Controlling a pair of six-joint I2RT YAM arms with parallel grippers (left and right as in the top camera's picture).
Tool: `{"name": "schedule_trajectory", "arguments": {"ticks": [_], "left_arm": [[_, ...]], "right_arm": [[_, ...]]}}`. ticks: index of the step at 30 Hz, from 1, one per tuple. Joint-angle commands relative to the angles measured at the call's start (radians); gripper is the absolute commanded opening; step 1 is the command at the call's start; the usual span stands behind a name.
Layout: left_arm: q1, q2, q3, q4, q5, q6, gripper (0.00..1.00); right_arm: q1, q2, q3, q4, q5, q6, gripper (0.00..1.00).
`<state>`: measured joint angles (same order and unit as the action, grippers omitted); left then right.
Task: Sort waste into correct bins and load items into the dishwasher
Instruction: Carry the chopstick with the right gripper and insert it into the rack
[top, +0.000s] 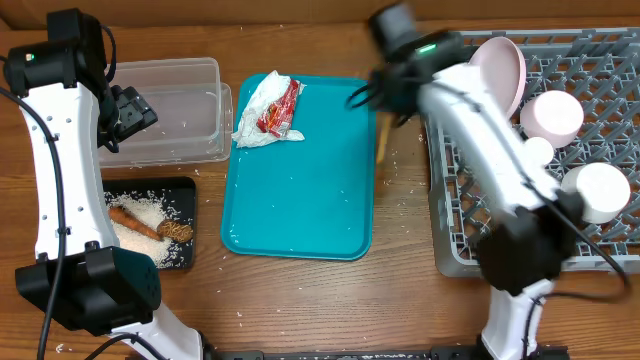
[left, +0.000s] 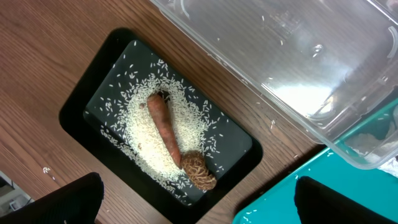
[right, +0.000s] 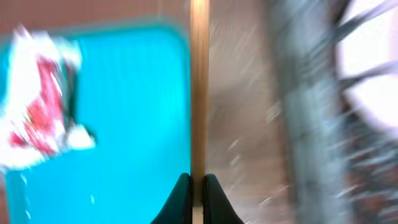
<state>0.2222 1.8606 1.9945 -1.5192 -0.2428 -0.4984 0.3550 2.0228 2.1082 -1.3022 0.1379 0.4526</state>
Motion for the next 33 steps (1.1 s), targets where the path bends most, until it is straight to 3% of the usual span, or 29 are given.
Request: {"name": "schedule_trajectory", "arguments": {"ticks": [1,9,19,21,24,25,33], "left_arm": [[-0.013,-0.017,0.016,0.003,0.001,0.004,1.0],[-0.013,-0.017,0.016,0.002,0.001,0.004,1.0],[-0.014,-0.017,0.016,0.003,0.001,0.004,1.0],[-0.013,-0.017,0.016,0.003,0.001,0.004,1.0],[-0.013,-0.017,0.016,0.003,0.001,0.004,1.0],[-0.013,-0.017,0.016,0.003,0.001,0.004,1.0],[-0.013,-0.017,0.016,0.003,0.001,0.004,1.0]], "right_arm": [[-0.101,-0.093,0.042,-0.002,0.06,-0.146,0.04],[-0.279,-0.076,0.004,0.076,-0.07,-0.371,0.04],[-0.3,0.007,-0.048,0.19,-0.116,-0.379,0.04],[-0.3,0.023,-0.048,0.193,-0.118,-0.378,0.07],[-0.3,0.038,-0.048,0.186,-0.117,-0.375,0.29],[-0.3,0.038,-0.048,0.182,-0.118,-0.375,0.32],[-0.297,0.036,-0.045,0.135,-0.129,-0.37,0.4]]}}
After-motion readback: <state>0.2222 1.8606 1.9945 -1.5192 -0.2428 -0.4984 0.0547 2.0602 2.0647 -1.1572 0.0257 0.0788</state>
